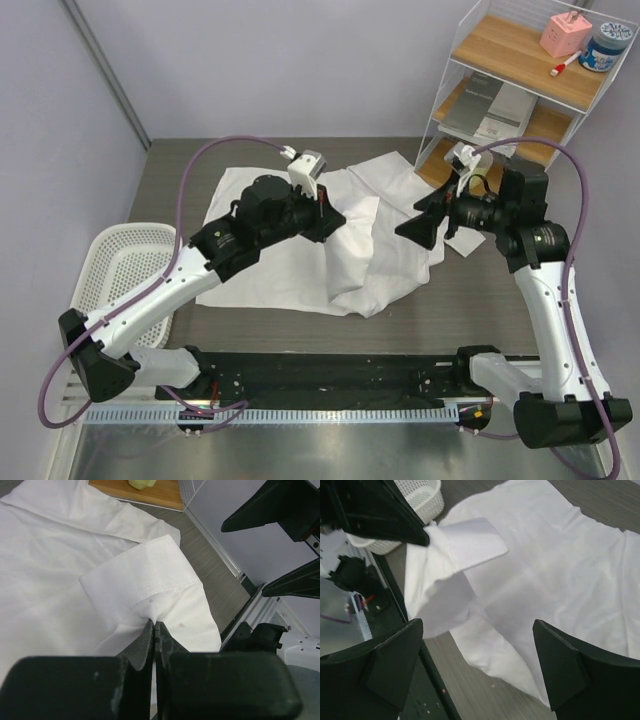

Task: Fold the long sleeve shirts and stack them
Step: Flatten the shirt out

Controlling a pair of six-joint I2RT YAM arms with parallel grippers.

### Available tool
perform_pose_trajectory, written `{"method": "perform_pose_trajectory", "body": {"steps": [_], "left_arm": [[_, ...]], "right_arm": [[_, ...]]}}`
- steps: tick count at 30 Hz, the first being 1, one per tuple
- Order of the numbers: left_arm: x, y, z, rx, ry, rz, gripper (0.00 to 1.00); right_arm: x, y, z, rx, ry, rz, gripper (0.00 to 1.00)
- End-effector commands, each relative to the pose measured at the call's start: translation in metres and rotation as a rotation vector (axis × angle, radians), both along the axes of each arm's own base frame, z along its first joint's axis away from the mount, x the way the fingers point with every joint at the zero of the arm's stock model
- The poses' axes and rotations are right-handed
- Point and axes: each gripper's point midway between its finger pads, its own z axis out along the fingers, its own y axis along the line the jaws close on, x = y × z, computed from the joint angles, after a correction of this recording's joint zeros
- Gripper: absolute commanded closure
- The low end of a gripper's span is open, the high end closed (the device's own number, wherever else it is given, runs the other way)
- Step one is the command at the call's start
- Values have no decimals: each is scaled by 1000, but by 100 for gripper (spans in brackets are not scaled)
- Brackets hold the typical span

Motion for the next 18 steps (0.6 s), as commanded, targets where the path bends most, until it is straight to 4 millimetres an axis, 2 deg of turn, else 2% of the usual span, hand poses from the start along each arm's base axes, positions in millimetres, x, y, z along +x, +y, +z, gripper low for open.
{"method": "perform_pose_trajectory", "body": {"steps": [1, 6, 7, 9, 12, 13, 14, 16, 17, 18], "left_arm": [[12, -3, 43, -86, -127, 41, 100], [12, -5, 55, -100, -166, 28, 100], [12, -6, 55, -101, -167, 25, 100], [10, -5, 58, -107, -170, 22, 100], [7, -5, 58, -102, -182, 7, 100], [2, -7, 58, -105, -181, -31, 99], [-2, -8, 59, -102, -195, -59, 98], [-11, -7, 63, -105, -219, -105, 89], [-13, -3, 64, -65, -280, -132, 82], [-19, 3, 60, -22, -292, -167, 61]], "right_arm": [[18, 32, 21, 185, 100, 39, 2], [25, 65, 27, 249, 141, 61, 0], [21, 74, 28, 247, 142, 92, 0], [24, 82, 30, 246, 136, 106, 3], [22, 90, 39, 255, 118, 134, 37], [21, 92, 42, 256, 107, 142, 61], [19, 93, 46, 257, 89, 152, 74], [17, 90, 54, 238, 38, 158, 99], [14, 89, 57, 217, 0, 168, 99], [7, 86, 48, 175, 29, 181, 99]]}}
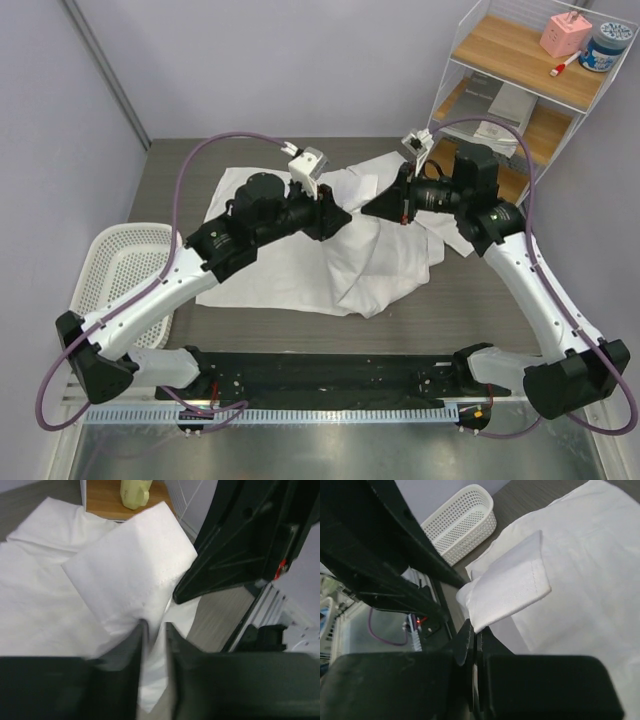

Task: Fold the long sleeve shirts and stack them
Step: Flatten the shirt out

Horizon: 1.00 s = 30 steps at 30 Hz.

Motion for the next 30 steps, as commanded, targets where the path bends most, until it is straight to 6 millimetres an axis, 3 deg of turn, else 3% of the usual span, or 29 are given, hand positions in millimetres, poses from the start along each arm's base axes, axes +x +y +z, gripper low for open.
{"method": "perform_pose_trajectory", "body": {"steps": [1, 2, 3, 4, 6, 8, 9, 10, 13, 14, 16, 24, 25, 26, 28, 29, 30], "left_arm": [[-18, 25, 51, 9, -223, -116, 50], [-26, 30, 62, 15, -273, -185, 37], [-31, 37, 61, 33, -285, -229, 11], [-29, 50, 69, 33, -320, -230, 1], [-45, 52, 82, 66, -426, -344, 0], [-55, 46, 80, 91, -438, -443, 0], [-60, 46, 95, 93, -502, -479, 0], [-56, 40, 89, 116, -500, -511, 0], [-65, 33, 95, 138, -567, -626, 0], [-65, 28, 81, 169, -530, -666, 0], [-72, 16, 76, 220, -597, -716, 0], [-84, -22, 31, 287, -520, -847, 1], [-87, -25, 29, 288, -514, -857, 7], [-88, -25, 27, 290, -495, -860, 35], [-91, -25, 28, 292, -475, -864, 67], [-96, -20, 32, 298, -467, -871, 97], [-98, -16, 34, 302, -468, -874, 100]], "right_arm": [[-12, -8, 45, -68, -272, 49, 99], [-17, -11, 45, -98, -303, 69, 99], [-29, -14, 36, -137, -262, 101, 99], [-35, -17, 45, -162, -356, 130, 99], [-51, -18, 41, -200, -386, 176, 99], [-62, -20, 36, -258, -463, 216, 99], [-68, -18, 33, -277, -484, 248, 99], [-72, -19, 31, -297, -505, 263, 99], [-79, -20, 24, -358, -567, 286, 99], [-82, -20, 22, -369, -575, 297, 99], [-86, -16, 23, -391, -622, 321, 99], [-98, -4, 31, -414, -721, 357, 99], [-99, -6, 33, -417, -737, 349, 99], [-100, -5, 35, -413, -750, 350, 99], [-101, -7, 32, -418, -762, 339, 99], [-99, -11, 37, -420, -797, 307, 99], [-98, -14, 39, -421, -815, 280, 97]]}}
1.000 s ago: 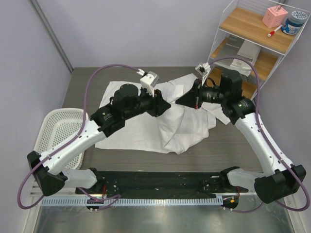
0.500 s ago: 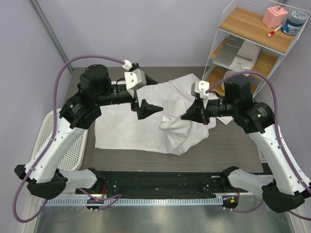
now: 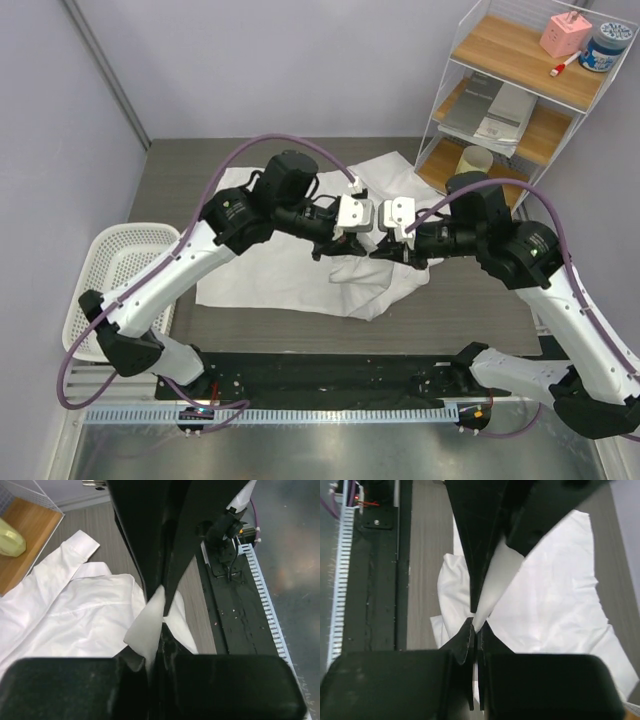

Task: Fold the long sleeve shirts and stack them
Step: Flatten the shirt out

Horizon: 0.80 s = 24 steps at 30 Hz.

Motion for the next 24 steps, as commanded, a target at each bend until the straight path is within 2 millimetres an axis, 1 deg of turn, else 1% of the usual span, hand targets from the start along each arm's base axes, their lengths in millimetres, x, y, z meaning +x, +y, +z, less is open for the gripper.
{"method": "perform_pose_trajectory", "body": {"steps": [1, 2, 3, 4, 5, 6, 7, 8, 9, 10, 11, 12, 13, 14, 15, 16, 17, 18, 19, 20, 21, 22, 23, 24], "left_arm": [[-19, 21, 31, -14, -40, -28, 100], [-15, 25, 41, -27, -92, -4, 100], [-10, 29, 52, -45, -127, 37, 100], [-3, 33, 74, -102, -184, 89, 100], [6, 39, 85, -123, -210, 140, 100], [5, 42, 97, -152, -235, 144, 100], [2, 43, 102, -164, -240, 136, 100], [-5, 45, 108, -182, -234, 113, 100], [-22, 42, 112, -209, -201, 38, 100], [-32, 41, 112, -211, -184, -2, 100], [-45, 40, 112, -216, -177, -50, 100], [-67, 35, 110, -218, -161, -127, 100], [-80, 33, 105, -204, -152, -171, 100], [-90, 32, 102, -195, -144, -203, 100], [-109, 26, 97, -183, -125, -258, 100], [-119, 25, 93, -165, -104, -284, 100], [-127, 23, 89, -151, -93, -308, 100], [-138, 19, 83, -132, -78, -340, 100], [-153, 17, 78, -115, -70, -380, 100], [-162, 14, 71, -92, -40, -390, 100], [-168, 11, 65, -74, -25, -401, 100], [-181, 8, 63, -68, -14, -424, 100], [-179, 4, 54, -32, 3, -377, 100], [-180, 2, 50, -16, 27, -373, 100]], "right_arm": [[10, -13, 15, 47, -161, -89, 88], [24, -25, 26, 73, -233, -207, 63], [34, -35, 23, 57, -264, -281, 56], [45, -43, 6, 22, -259, -354, 48], [62, -60, 9, 25, -276, -509, 38], [67, -67, 7, 23, -264, -566, 34], [73, -74, 5, 23, -254, -618, 32], [77, -76, 8, 67, -213, -672, 26], [82, -79, 8, 86, -195, -704, 24], [90, -90, 11, 104, -182, -766, 23], [97, -95, 14, 127, -169, -803, 22], [106, -99, 14, 155, -129, -843, 21], [119, -120, 16, 172, -115, -921, 21], [128, -131, 16, 187, -90, -958, 21], [130, -128, 22, 237, -36, -924, 21], [145, -133, 11, 233, 27, -944, 21], [156, -154, 8, 248, 65, -999, 21], [160, -154, 10, 262, 101, -979, 23], [164, -138, -15, 230, 240, -884, 24], [163, -130, -22, 214, 290, -827, 28], [164, -123, -27, 206, 343, -780, 28], [157, -115, -42, 178, 432, -728, 30], [164, -112, -64, 138, 512, -719, 35], [159, -101, -75, 98, 545, -671, 37]]}}
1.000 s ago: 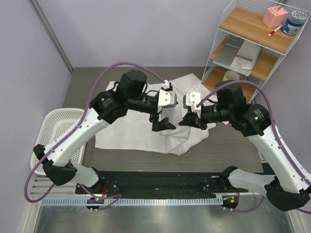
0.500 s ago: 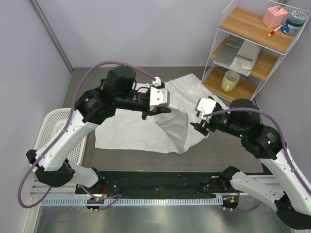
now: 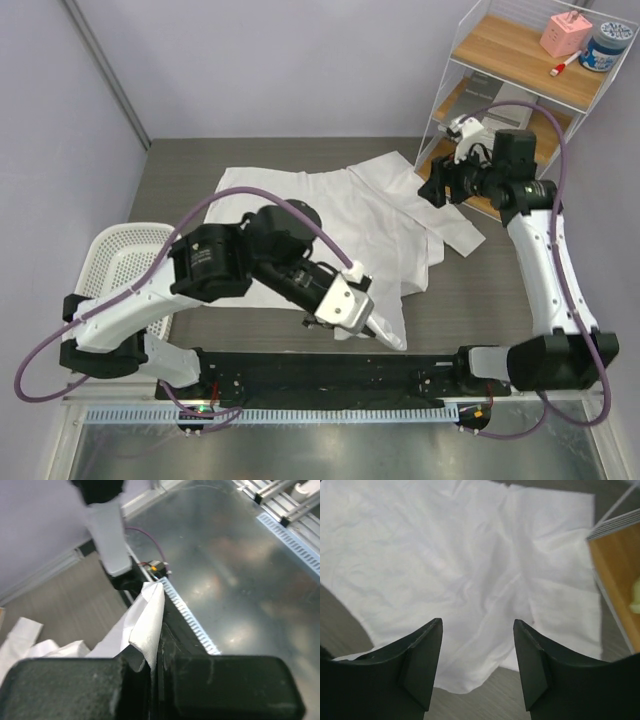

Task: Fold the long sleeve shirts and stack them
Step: Flatten the shirt out

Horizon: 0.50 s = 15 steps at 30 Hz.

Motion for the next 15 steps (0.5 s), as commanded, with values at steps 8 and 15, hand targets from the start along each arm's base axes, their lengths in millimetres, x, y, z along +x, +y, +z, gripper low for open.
{"method": "perform_pose_trajectory", "body": {"steps": [8, 15], "left_arm": [[47, -1, -52, 173, 310, 225, 100], [82, 43, -138, 310, 236, 379, 100]], "right_arm": [[-83, 69, -140, -28, 549, 435, 41], [-133, 59, -227, -209, 777, 534, 52]]}}
